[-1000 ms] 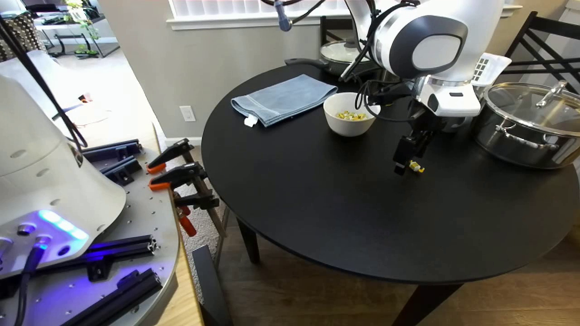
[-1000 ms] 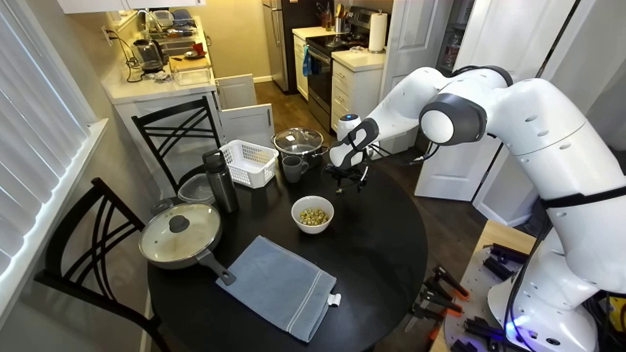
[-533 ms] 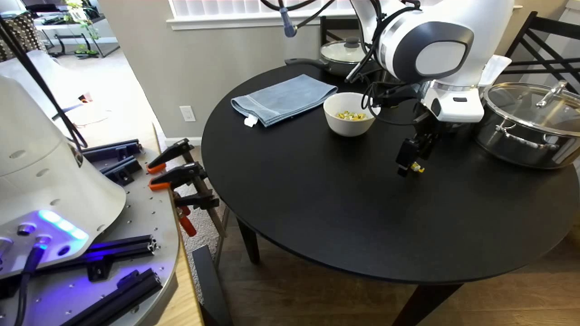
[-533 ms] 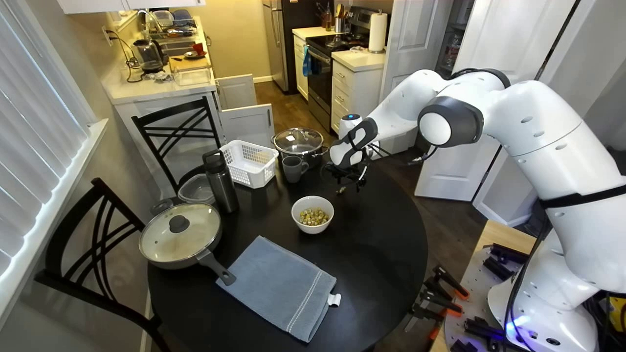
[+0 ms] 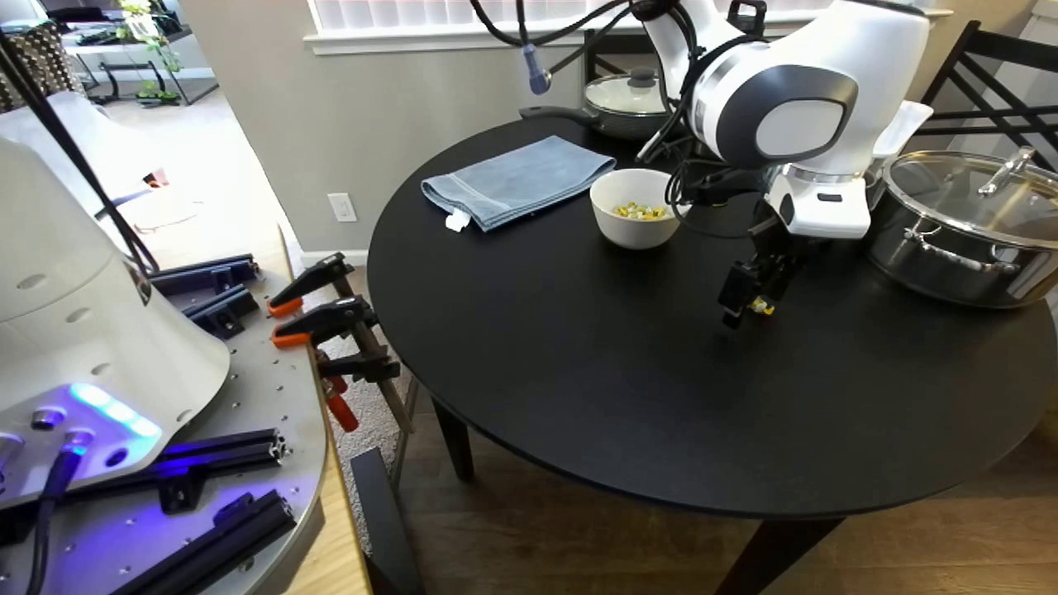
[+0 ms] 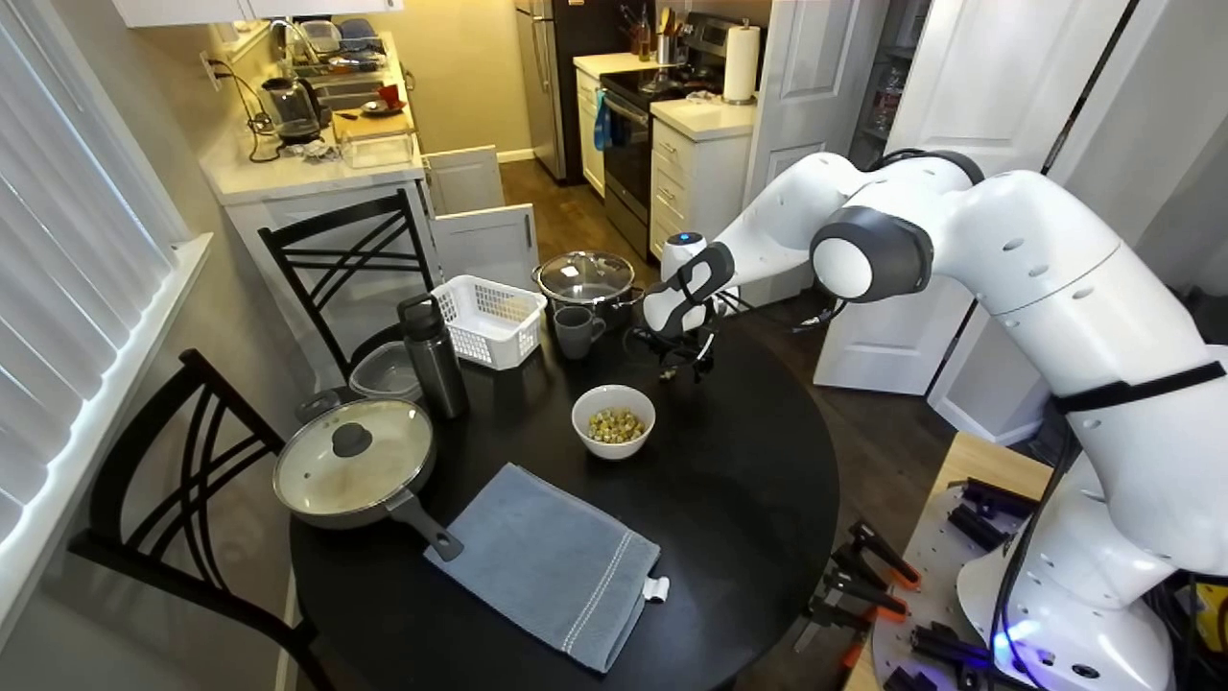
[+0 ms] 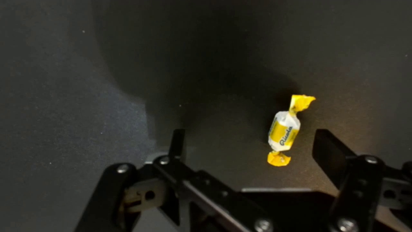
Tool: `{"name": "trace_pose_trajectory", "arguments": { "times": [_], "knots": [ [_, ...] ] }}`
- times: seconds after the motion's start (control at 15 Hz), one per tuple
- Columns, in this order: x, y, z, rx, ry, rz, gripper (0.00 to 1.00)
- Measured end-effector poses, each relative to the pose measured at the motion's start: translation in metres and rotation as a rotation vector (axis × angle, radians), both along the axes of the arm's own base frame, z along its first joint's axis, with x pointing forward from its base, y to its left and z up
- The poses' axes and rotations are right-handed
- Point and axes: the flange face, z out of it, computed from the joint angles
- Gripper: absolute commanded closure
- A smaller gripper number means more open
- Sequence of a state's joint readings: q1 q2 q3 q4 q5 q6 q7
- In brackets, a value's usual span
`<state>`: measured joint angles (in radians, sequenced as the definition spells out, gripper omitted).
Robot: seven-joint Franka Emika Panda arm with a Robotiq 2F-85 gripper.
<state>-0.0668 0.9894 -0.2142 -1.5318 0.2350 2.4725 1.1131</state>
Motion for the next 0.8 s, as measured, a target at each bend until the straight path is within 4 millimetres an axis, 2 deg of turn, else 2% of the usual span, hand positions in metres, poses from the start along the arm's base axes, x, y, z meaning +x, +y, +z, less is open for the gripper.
{"name": "trace_pose_trajectory", "arguments": {
  "times": [0.07,0.2,0.8],
  "knots": [
    [0.002,0.000,-0.003,-0.001,-0.001,-0.003,0.26],
    [0.005,0.002,-0.007,0.000,-0.004,-0.001,0.31],
    [0.018,0.003,0.001,0.003,-0.034,0.003,0.89]
  ]
}}
